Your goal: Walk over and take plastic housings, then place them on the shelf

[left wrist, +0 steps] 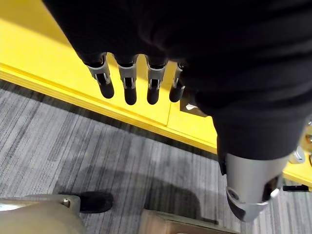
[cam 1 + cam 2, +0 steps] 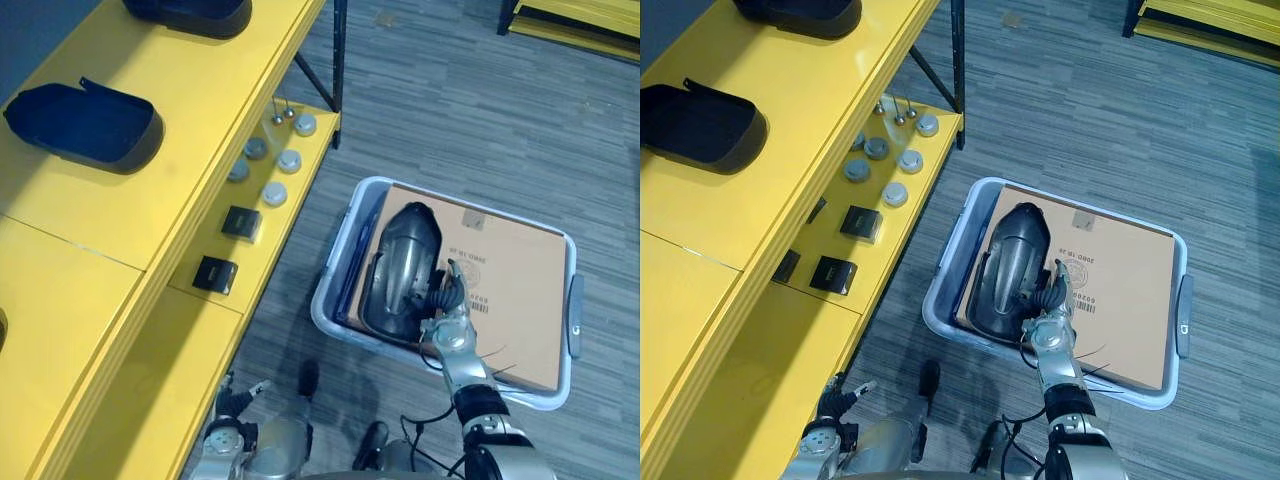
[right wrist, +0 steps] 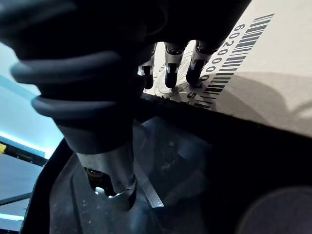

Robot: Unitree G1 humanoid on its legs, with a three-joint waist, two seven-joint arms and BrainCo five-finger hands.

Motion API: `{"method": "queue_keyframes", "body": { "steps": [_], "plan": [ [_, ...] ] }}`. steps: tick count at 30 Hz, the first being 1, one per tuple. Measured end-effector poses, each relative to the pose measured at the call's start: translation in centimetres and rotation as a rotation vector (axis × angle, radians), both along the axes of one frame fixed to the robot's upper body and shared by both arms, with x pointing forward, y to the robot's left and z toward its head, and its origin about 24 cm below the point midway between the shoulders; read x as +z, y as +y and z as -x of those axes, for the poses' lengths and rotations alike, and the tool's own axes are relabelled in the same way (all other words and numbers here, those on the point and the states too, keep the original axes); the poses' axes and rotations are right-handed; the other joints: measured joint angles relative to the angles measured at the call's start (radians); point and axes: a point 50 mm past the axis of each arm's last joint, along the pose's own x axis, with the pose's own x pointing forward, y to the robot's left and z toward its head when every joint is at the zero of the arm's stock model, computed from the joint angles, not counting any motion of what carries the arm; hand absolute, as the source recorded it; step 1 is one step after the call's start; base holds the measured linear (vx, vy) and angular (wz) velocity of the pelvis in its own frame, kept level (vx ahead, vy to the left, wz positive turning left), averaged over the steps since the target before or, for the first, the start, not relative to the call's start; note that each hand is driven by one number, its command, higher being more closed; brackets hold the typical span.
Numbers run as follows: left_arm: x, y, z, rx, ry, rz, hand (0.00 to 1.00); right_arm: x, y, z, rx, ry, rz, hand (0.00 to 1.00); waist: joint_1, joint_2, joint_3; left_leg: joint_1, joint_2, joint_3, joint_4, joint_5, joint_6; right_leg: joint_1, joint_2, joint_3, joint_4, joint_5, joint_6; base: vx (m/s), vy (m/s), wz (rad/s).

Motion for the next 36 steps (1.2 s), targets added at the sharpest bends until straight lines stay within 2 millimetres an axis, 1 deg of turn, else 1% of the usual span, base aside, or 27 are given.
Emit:
{"method": "queue_keyframes", "body": {
  "steps": [3, 6, 9, 12, 17, 20, 24, 25, 29, 31, 32, 33, 34, 35, 36],
  "plan": [
    [0.0, 0.1, 0.0, 0.011, -0.003, -0.009, 0.00, 0.4, -0.5, -0.6, -0.009, 0.007, 0.016, 1.00, 0.004, 0.001, 0.004, -0.007, 0.009, -0.006, -0.019, 0.017, -0.005, -0.016, 0.003, 0.001, 0.004, 0.000, -0.001, -0.09, 0.017, 0.02],
    [0.0, 0.0, 0.0, 0.016, 0.002, -0.005, 0.00, 0.4, -0.4, -0.8, -0.005, 0.023, 0.014, 1.00, 0.028, 0.000, 0.007, -0.006, 0.019, 0.013, -0.020, 0.017, -0.005, -0.031, 0.005, 0.030, 0.016, -0.001, -0.003, -0.06, 0.007, -0.18],
    [-0.1, 0.1, -0.3, 0.016, 0.003, -0.005, 0.00, 0.6, -0.1, -1.1, 0.011, 0.023, 0.015, 1.00, 0.027, 0.000, 0.007, -0.002, 0.021, 0.022, -0.020, 0.017, -0.005, -0.031, 0.006, 0.042, 0.017, 0.000, -0.004, -0.03, 0.002, -0.12],
    [0.1, 0.0, -0.9, 0.015, -0.007, -0.001, 0.00, 0.4, 0.3, -1.2, 0.048, 0.039, 0.013, 1.00, 0.024, -0.001, 0.006, 0.004, 0.020, 0.032, -0.020, 0.017, -0.005, -0.030, 0.009, 0.049, 0.017, 0.000, -0.004, -0.01, -0.006, -0.09],
    [0.3, -0.1, -1.3, 0.010, -0.017, 0.001, 0.00, -0.3, 0.8, -1.0, 0.081, 0.074, -0.034, 1.00, 0.023, -0.016, 0.014, 0.034, 0.018, 0.036, -0.020, 0.016, -0.006, -0.001, 0.001, 0.053, 0.016, 0.000, -0.005, -0.01, 0.001, 0.00],
    [0.4, -0.2, -1.5, 0.005, -0.021, 0.004, 0.00, -0.7, 1.3, -0.8, 0.086, 0.082, -0.077, 1.00, 0.021, -0.017, 0.014, 0.039, 0.019, 0.036, -0.020, 0.016, -0.006, 0.003, 0.001, 0.053, 0.017, 0.000, -0.004, -0.04, 0.004, 0.00],
    [0.5, -0.2, -1.6, 0.004, -0.027, 0.004, 0.00, -0.8, 1.0, -0.2, 0.075, 0.062, -0.107, 1.00, 0.021, -0.019, 0.013, 0.042, 0.018, 0.036, -0.021, 0.016, -0.006, 0.003, -0.003, 0.058, 0.025, 0.000, -0.004, -0.05, 0.014, -0.01],
    [0.8, -0.3, -1.8, -0.004, -0.045, 0.005, 0.00, -0.7, 1.0, 0.5, 0.070, 0.038, -0.113, 1.00, 0.021, -0.019, 0.013, 0.043, 0.018, 0.037, -0.021, 0.016, -0.006, 0.003, -0.005, 0.060, 0.028, 0.000, -0.004, -0.04, 0.016, -0.01],
    [2.2, -0.8, -2.8, -0.030, -0.133, 0.006, 0.00, -0.1, 0.9, 1.6, 0.055, -0.026, -0.119, 1.00, 0.018, -0.019, 0.012, 0.048, 0.016, 0.037, -0.020, 0.016, -0.006, 0.003, -0.009, 0.069, 0.035, -0.001, -0.002, -0.05, 0.012, -0.04],
    [3.9, -1.6, -4.0, -0.065, -0.224, 0.010, 0.00, 0.8, 0.3, 2.4, 0.028, -0.091, -0.103, 1.00, 0.005, -0.020, 0.012, 0.048, 0.015, 0.036, -0.020, 0.015, -0.007, -0.003, -0.014, 0.072, 0.051, -0.007, 0.003, -0.05, 0.006, 0.02],
    [4.2, -1.8, -4.2, -0.071, -0.240, 0.011, 0.00, 1.0, 0.3, 2.5, 0.024, -0.103, -0.100, 1.00, 0.001, -0.020, 0.011, 0.048, 0.014, 0.035, -0.020, 0.015, -0.008, -0.005, -0.015, 0.072, 0.056, -0.010, 0.004, -0.05, 0.005, 0.01],
    [5.3, -2.3, -4.8, -0.091, -0.298, 0.018, 0.00, 1.5, 0.0, 2.8, 0.012, -0.129, -0.091, 1.00, -0.005, -0.023, 0.006, 0.048, 0.012, 0.036, -0.020, 0.013, -0.010, -0.012, -0.020, 0.076, 0.069, -0.017, 0.007, -0.04, -0.003, -0.03],
    [6.2, -2.9, -5.3, -0.111, -0.346, 0.027, 0.00, 1.7, -0.2, 3.2, -0.010, -0.147, -0.082, 1.00, -0.008, -0.023, -0.004, 0.047, 0.012, 0.036, -0.020, 0.013, -0.010, -0.015, -0.020, 0.079, 0.072, -0.018, 0.007, -0.03, -0.004, -0.04],
    [6.7, -3.1, -5.6, -0.118, -0.372, 0.037, 0.00, 1.7, -0.4, 3.4, -0.021, -0.154, -0.074, 1.00, -0.009, -0.024, -0.011, 0.047, 0.012, 0.036, -0.020, 0.013, -0.010, -0.016, -0.020, 0.080, 0.072, -0.019, 0.007, 0.00, 0.000, 0.00],
    [7.9, -3.7, -6.1, -0.131, -0.432, 0.052, 0.00, 2.0, -0.7, 3.7, -0.036, -0.170, -0.048, 1.00, -0.011, -0.024, -0.025, 0.047, 0.011, 0.035, -0.020, 0.015, -0.006, -0.016, -0.020, 0.080, 0.072, -0.021, 0.007, 0.00, 0.000, 0.00]
  ]
}}
